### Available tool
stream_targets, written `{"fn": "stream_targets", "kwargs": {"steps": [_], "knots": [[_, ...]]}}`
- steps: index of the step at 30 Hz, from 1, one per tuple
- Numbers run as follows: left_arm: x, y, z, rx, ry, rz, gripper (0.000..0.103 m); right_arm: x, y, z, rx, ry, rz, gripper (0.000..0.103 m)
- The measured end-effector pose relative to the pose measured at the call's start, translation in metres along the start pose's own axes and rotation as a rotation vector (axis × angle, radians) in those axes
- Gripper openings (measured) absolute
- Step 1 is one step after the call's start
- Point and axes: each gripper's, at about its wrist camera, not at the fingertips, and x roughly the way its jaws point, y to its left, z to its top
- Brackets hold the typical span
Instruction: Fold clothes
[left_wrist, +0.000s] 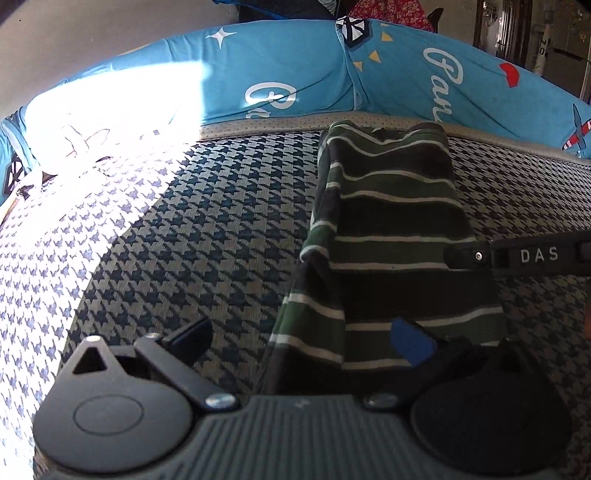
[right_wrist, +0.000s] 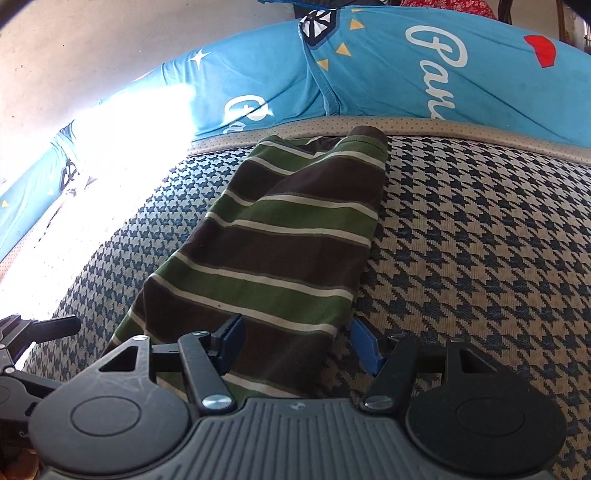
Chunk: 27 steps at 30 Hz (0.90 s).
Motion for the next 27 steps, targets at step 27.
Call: {"fn": "stream_targets", "kwargs": {"steps": [27], "knots": [[0.044, 0.003, 0.018, -0.118, 0.109, 0.078, 0.103, 0.051, -0.061, 0.056, 0.218, -0.211, 0.064, 0.063]]}}
